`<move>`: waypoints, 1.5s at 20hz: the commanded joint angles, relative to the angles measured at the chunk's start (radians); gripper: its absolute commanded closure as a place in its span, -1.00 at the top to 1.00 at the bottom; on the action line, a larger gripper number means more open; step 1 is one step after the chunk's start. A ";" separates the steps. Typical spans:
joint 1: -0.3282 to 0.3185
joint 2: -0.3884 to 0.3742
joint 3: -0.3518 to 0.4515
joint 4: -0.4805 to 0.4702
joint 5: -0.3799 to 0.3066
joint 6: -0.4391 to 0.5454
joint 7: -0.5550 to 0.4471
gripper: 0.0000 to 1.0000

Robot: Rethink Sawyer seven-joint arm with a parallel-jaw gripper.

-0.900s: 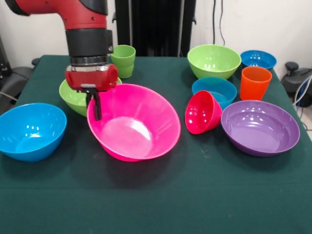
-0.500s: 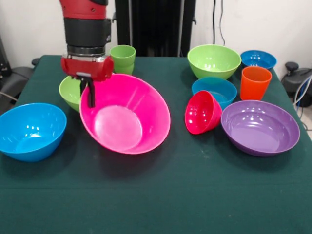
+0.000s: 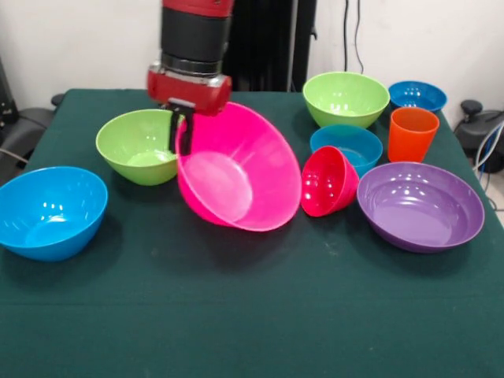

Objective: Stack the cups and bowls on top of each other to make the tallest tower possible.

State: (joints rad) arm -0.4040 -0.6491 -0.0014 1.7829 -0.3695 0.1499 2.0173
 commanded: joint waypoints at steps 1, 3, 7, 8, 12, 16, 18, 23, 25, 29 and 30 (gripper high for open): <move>0.234 0.028 -0.235 -0.062 0.110 0.053 0.303 -1.00; 0.316 0.048 -0.321 -0.078 0.137 0.057 0.335 -1.00; 0.416 0.091 -0.418 -0.094 0.181 0.050 0.360 -1.00; 0.428 0.101 -0.434 -0.098 0.189 0.044 0.362 -1.00; 0.491 0.132 -0.524 -0.117 0.213 0.039 0.373 -1.00; 0.498 0.112 -0.547 -0.106 0.221 0.065 0.354 -1.00; 0.493 0.098 -0.552 -0.102 0.219 0.069 0.336 -1.00; 0.496 0.088 -0.580 -0.090 0.226 0.064 0.330 -1.00; 0.510 0.086 -0.608 -0.087 0.233 0.067 0.341 -1.00; 0.524 0.079 -0.636 -0.091 0.242 0.081 0.337 -1.00; 0.528 0.082 -0.643 -0.091 0.245 0.081 0.339 -1.00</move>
State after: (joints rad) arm 0.0963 -0.5732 -0.6422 1.7220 -0.1786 0.1502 2.1962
